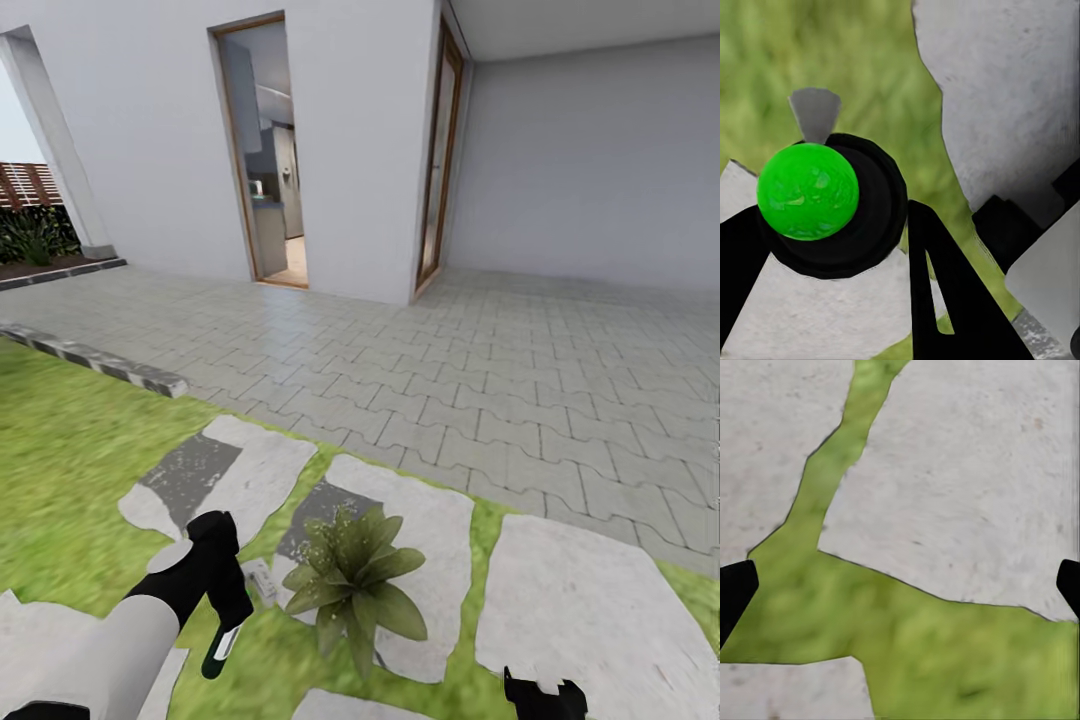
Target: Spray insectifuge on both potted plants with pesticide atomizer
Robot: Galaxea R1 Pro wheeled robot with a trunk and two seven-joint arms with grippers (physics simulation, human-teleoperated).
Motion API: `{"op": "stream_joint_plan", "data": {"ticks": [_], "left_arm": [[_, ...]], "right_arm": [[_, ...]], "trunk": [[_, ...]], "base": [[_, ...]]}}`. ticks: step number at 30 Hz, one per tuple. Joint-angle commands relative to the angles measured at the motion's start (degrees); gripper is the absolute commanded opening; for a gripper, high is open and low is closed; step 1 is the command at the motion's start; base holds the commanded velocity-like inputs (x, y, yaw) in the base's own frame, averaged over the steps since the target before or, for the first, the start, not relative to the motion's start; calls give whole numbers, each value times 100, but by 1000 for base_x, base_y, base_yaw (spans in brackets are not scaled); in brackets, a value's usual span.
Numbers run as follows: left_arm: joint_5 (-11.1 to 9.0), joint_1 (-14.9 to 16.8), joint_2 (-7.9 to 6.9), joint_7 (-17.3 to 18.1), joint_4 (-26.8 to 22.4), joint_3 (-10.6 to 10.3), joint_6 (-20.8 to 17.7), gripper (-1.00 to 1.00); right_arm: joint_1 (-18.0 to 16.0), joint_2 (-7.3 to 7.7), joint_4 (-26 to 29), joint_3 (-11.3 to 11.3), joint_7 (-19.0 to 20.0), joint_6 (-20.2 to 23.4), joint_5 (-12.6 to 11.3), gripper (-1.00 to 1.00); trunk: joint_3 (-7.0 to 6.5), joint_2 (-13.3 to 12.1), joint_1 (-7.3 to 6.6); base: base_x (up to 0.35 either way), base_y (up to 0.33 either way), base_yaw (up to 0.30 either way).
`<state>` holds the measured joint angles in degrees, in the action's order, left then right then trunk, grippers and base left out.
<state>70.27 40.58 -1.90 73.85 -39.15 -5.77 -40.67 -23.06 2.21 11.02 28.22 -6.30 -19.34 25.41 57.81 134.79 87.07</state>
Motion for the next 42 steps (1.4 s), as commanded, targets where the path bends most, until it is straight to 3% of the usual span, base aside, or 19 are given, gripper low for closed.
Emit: {"op": "stream_joint_plan", "data": {"ticks": [1,13,28,34,42], "left_arm": [[22,3,-4,42,-10,-28,-55,-100],[25,-95,-60,8,63,-27,-47,-100],[22,-145,-65,-208,81,-17,-47,-100],[-31,-230,-68,-553,291,-14,-39,-100],[-64,-234,-35,-600,492,1,-38,-100]], "right_arm": [[-6,-1,-8,34,-20,-22,60,100],[-6,-1,-10,34,-20,-24,62,100],[-6,-1,-9,34,-20,-22,60,100],[-6,-9,-12,34,-20,-21,65,100],[-6,-5,-11,34,-20,-21,63,100]], "trunk": [[5,2,-1],[5,2,-1],[5,2,-1],[5,2,-1],[5,2,-1]], "base": [[36,-214,0],[-24,-60,239],[101,-105,20],[21,-17,223],[0,-21,106]]}}
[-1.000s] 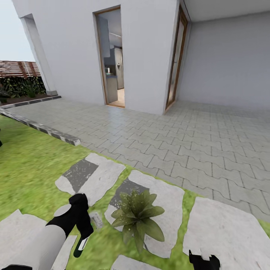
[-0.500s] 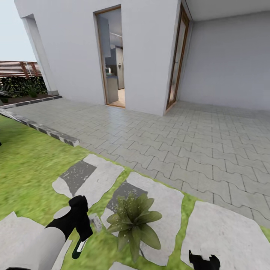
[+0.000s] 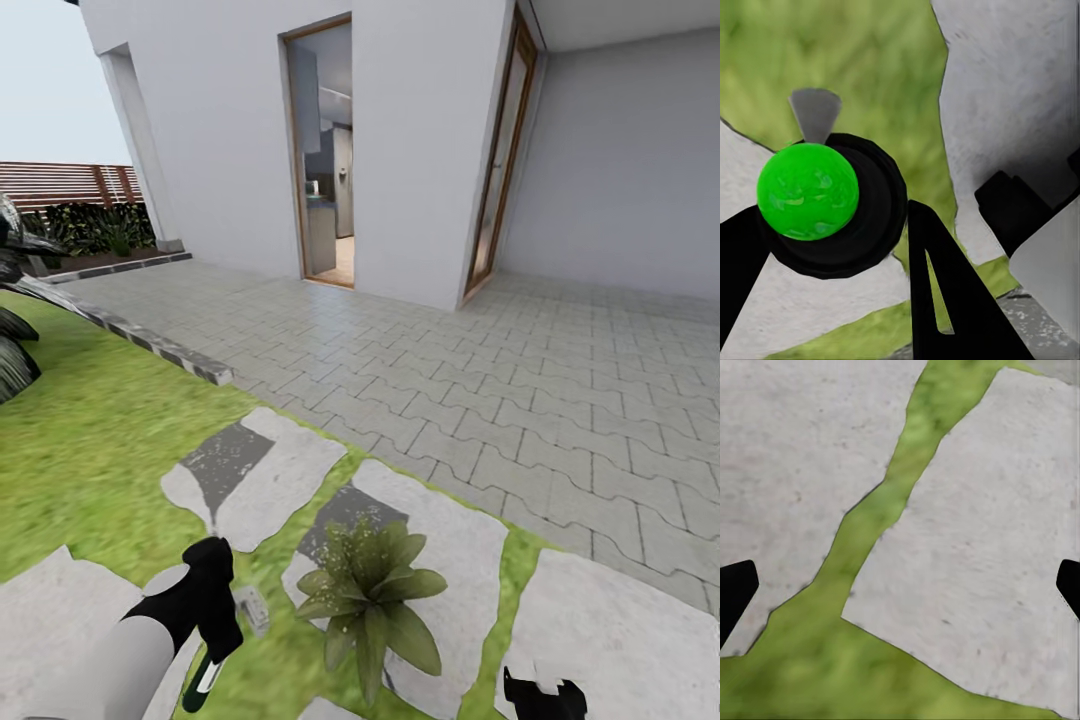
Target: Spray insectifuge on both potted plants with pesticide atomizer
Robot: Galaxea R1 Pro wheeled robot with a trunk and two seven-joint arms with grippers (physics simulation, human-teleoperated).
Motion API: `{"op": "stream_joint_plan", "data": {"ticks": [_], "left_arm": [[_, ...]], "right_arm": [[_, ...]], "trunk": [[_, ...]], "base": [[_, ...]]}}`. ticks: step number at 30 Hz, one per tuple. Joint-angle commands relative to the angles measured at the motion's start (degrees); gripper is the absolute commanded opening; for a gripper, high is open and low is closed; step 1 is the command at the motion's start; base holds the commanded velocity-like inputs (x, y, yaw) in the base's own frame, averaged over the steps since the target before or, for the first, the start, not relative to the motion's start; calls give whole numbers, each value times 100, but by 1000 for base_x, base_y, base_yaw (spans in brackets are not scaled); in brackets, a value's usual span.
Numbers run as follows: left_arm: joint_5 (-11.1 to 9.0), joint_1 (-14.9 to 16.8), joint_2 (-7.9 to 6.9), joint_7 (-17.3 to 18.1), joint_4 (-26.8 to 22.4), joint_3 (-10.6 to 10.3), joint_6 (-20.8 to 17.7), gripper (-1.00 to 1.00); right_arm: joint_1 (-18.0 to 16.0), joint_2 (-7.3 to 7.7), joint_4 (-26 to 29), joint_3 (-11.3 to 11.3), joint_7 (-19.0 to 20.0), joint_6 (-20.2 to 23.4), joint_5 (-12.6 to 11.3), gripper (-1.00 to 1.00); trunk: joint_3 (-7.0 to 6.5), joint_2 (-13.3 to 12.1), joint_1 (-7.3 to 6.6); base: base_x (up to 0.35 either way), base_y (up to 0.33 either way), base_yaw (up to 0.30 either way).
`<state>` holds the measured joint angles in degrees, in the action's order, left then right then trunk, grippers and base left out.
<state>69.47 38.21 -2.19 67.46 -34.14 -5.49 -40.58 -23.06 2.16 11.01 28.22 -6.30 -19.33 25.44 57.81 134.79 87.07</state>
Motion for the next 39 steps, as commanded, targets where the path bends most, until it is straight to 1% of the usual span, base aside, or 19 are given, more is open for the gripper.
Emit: {"op": "stream_joint_plan", "data": {"ticks": [1,6,14,19,23,25,26,28,30,32,39], "left_arm": [[16,2,-3,39,-16,-25,-46,-100],[7,10,7,39,-42,16,-46,-100],[6,11,10,48,-108,15,-46,-100],[6,11,10,48,-111,0,-52,-100],[8,11,14,56,-158,-19,-61,-100],[8,11,11,60,-282,9,-62,-100],[8,11,10,62,-376,64,-63,-100],[12,11,9,60,-453,314,-55,-100],[13,11,12,47,-469,416,-53,-100],[14,11,16,45,-442,461,-47,-100],[66,11,9,97,-365,430,-15,-100]], "right_arm": [[-5,-2,-11,34,-21,-23,59,100],[-5,3,-10,34,-21,-22,58,100],[-5,-5,-12,34,-21,-24,63,100],[-5,-9,-12,34,-21,-25,66,100],[-5,-14,-12,34,-21,-26,66,100],[-5,-14,-12,34,-21,-25,63,100],[-5,-14,-12,34,-21,-23,63,100],[-5,-13,-12,34,-21,-21,64,100],[-5,-13,-12,34,-21,-24,64,100],[-5,-13,-12,34,-21,-23,66,100],[-5,-13,-11,34,-21,-24,60,100]], "trunk": [[5,2,-1],[5,2,-1],[5,2,-1],[5,2,-1],[5,2,-1],[5,2,-1],[5,2,-1],[5,2,-1],[5,2,-1],[5,2,-1],[5,2,-1]], "base": [[0,-177,5],[0,-254,1],[-17,-271,21],[-160,-248,231],[-20,-253,277],[0,-271,277],[0,-267,277],[0,-262,277],[0,-232,277],[0,-147,277],[0,-19,217]]}}
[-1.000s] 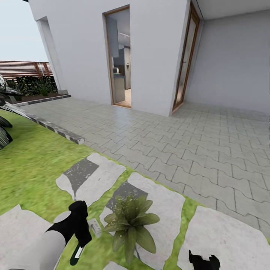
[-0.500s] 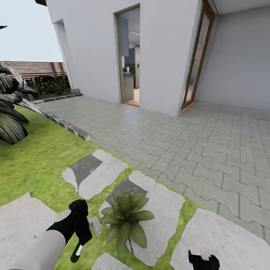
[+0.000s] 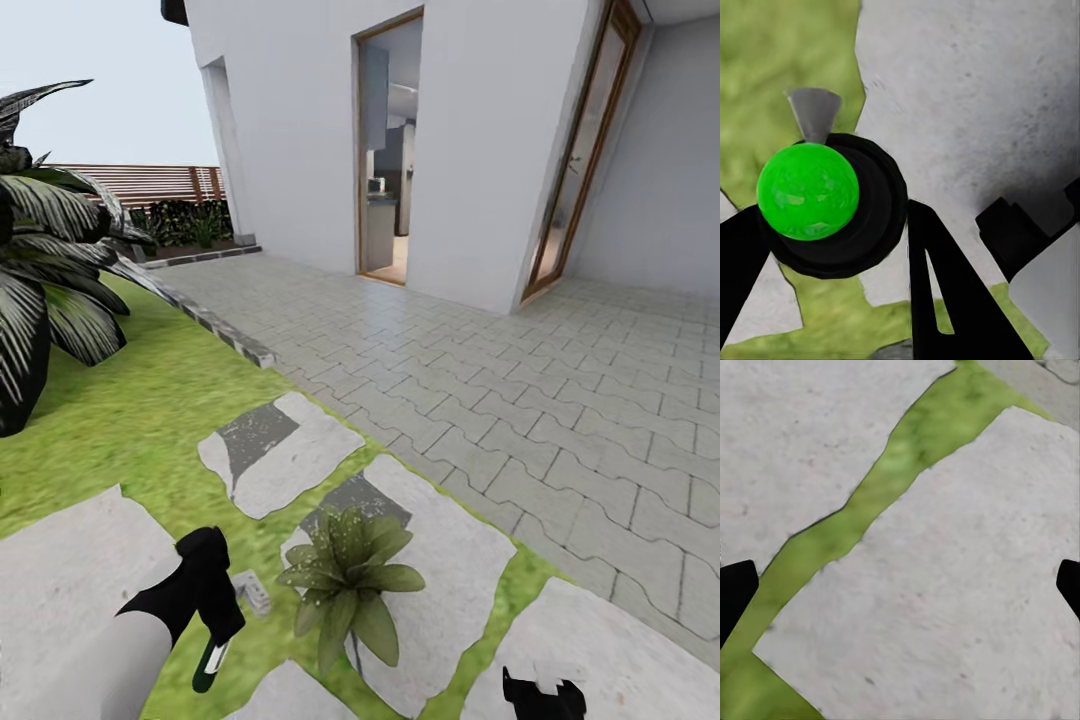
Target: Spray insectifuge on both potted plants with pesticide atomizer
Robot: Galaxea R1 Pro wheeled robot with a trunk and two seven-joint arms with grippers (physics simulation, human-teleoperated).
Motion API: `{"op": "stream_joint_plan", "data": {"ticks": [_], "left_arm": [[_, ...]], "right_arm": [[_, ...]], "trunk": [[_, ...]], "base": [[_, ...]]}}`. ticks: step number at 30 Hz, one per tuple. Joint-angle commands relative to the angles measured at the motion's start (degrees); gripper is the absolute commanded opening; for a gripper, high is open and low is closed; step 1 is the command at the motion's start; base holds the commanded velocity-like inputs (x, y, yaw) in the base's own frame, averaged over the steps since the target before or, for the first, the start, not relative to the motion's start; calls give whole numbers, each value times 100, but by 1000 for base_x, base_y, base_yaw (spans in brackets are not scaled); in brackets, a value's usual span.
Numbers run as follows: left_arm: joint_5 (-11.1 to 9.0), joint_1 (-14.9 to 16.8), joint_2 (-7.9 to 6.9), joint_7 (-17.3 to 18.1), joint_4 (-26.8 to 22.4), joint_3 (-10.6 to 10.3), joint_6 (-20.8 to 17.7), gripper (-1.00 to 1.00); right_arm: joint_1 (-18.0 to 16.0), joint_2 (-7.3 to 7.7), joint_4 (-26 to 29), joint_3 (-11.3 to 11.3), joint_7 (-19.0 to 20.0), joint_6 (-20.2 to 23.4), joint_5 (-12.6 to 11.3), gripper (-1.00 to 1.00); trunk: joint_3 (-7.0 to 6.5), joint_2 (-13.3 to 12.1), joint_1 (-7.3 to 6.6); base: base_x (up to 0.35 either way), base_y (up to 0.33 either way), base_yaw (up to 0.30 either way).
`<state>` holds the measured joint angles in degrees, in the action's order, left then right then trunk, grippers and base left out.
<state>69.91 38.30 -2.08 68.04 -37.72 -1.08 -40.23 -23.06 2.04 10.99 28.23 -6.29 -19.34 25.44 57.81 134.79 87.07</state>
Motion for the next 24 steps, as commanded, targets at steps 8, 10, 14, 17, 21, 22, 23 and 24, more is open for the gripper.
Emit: {"op": "stream_joint_plan", "data": {"ticks": [8,10,14,17,21,22,23,24], "left_arm": [[49,2,-34,-24,313,-15,-64,-100],[49,2,-30,-27,314,-15,-70,-100],[47,1,-37,-28,310,-8,-79,-100],[47,2,-24,-33,310,-7,-81,-100],[24,1,4,-264,309,-7,-81,-100],[11,1,3,-308,309,-3,-81,-100],[-12,0,-4,-362,313,6,-81,-100],[-24,-2,-8,-375,317,8,-81,-100]], "right_arm": [[-5,22,-7,34,-21,-20,66,100],[-5,22,-2,34,-21,-23,62,100],[-5,15,-1,34,-13,-19,58,100],[-5,3,-1,34,-19,-20,58,100],[-5,-10,-5,34,-21,-19,58,100],[-5,-10,-5,34,-21,-18,58,100],[-5,-10,-4,34,-21,-18,58,100],[-5,-11,-3,34,-21,-19,58,100]], "trunk": [[5,2,-1],[5,2,-1],[5,2,-1],[13,2,-1],[33,2,-1],[38,2,-1],[43,2,-1],[48,2,-1]], "base": [[0,0,12],[0,-43,0],[0,-207,0],[0,-264,93],[0,-182,204],[0,-47,217],[0,-15,219],[0,-8,219]]}}
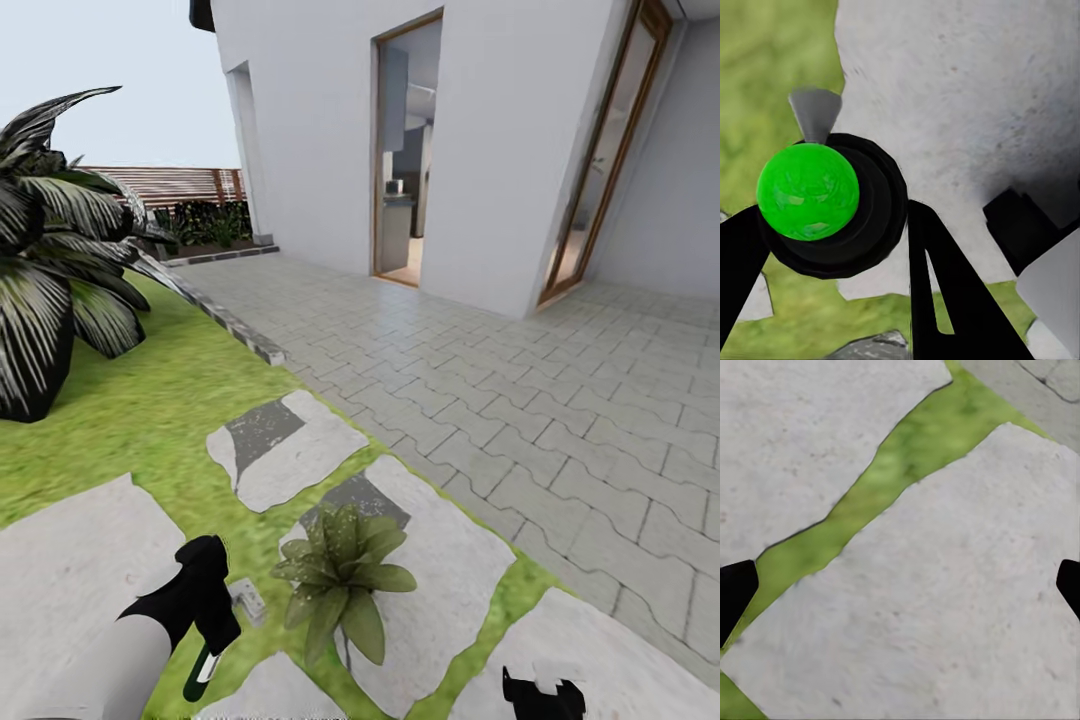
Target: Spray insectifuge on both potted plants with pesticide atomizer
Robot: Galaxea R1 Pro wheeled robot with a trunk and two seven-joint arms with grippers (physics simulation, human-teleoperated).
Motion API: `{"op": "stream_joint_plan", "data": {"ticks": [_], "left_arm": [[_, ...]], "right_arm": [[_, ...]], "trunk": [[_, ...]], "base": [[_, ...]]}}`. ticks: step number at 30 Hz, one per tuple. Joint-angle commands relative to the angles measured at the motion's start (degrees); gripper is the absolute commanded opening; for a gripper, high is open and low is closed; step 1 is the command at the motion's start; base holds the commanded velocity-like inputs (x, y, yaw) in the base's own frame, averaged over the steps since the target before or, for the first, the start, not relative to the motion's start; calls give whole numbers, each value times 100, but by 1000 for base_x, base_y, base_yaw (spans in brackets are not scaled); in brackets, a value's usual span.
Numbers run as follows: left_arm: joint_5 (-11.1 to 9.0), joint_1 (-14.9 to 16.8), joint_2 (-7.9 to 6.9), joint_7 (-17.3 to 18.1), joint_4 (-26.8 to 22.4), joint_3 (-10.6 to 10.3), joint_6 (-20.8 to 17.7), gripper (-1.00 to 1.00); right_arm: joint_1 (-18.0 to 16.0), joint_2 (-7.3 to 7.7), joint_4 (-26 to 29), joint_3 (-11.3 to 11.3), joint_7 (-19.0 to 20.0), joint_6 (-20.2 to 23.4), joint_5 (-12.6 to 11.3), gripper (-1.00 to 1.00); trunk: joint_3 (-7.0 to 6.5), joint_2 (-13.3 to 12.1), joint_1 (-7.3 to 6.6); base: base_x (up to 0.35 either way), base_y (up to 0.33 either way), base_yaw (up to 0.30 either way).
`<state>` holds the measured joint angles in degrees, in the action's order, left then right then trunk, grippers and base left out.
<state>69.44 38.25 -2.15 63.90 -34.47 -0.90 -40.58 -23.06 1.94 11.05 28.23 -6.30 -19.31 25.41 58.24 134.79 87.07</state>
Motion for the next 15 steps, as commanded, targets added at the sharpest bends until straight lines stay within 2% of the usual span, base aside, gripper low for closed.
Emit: {"op": "stream_joint_plan", "data": {"ticks": [1,10,15], "left_arm": [[18,1,-3,35,1,-8,-47,-100],[8,-2,3,-10,514,37,-47,-100],[8,-2,-9,-17,488,46,-47,-100]], "right_arm": [[-5,-1,-10,34,-21,-23,61,100],[-5,-1,-15,34,-21,-24,61,100],[-5,-1,-10,34,-14,-24,61,100]], "trunk": [[11,2,-1],[58,2,-1],[65,2,-1]], "base": [[0,-5,220],[0,-1,218],[54,-109,60]]}}
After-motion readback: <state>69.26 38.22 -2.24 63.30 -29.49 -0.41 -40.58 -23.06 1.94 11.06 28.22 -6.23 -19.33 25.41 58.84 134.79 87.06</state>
